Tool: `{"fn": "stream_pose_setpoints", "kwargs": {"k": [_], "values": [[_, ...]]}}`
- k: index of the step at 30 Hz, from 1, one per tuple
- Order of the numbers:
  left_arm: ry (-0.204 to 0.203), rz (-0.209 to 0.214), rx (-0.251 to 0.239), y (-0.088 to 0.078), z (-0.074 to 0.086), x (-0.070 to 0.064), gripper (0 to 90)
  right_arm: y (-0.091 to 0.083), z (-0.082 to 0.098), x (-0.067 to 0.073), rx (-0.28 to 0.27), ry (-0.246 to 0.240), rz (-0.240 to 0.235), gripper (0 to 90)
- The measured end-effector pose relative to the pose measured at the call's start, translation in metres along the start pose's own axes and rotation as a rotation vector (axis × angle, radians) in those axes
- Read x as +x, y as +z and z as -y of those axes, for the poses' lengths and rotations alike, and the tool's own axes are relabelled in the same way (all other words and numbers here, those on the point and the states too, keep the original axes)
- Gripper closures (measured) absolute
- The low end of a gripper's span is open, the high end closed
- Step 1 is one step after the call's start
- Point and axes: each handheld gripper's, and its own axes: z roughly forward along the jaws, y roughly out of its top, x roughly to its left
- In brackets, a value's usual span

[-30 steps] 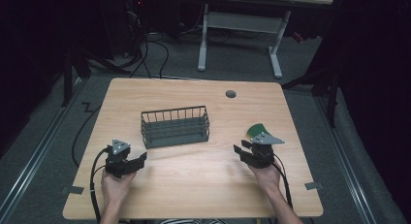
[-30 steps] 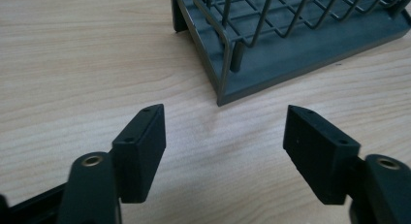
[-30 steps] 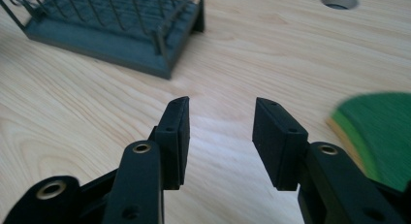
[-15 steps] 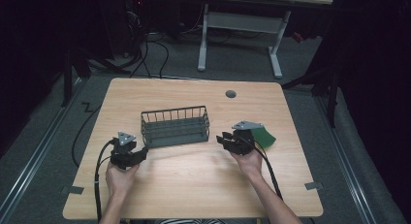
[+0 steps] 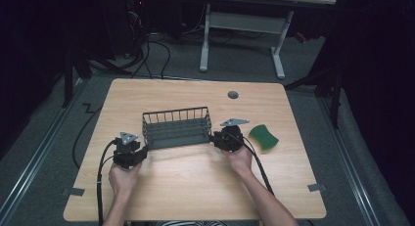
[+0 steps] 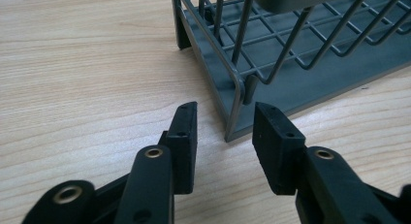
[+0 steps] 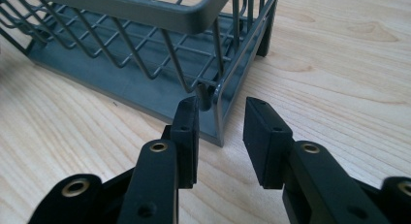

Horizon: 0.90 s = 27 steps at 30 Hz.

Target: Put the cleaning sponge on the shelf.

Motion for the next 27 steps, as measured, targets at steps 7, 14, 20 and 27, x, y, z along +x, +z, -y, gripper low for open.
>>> {"fn": "stream_pose_setpoints", "kwargs": {"k": [7,14,20,27], "values": [[-0.004,0.01,-0.005,0.004,0.0,0.0,67.4,0.006,0.001,0.0,0.008,-0.006,0.006,72.9],[0.006,0.017,0.001,0.007,0.0,0.0,74.5,0.009,0.001,0.002,0.015,-0.041,0.027,78.7],[-0.008,0.033,0.007,0.009,-0.001,0.0,81.2,0.011,0.0,0.004,0.017,-0.061,0.031,84.4],[0.024,0.023,0.012,0.009,-0.007,-0.004,86.0,0.011,-0.001,0.005,0.027,-0.073,0.041,86.3]]}}
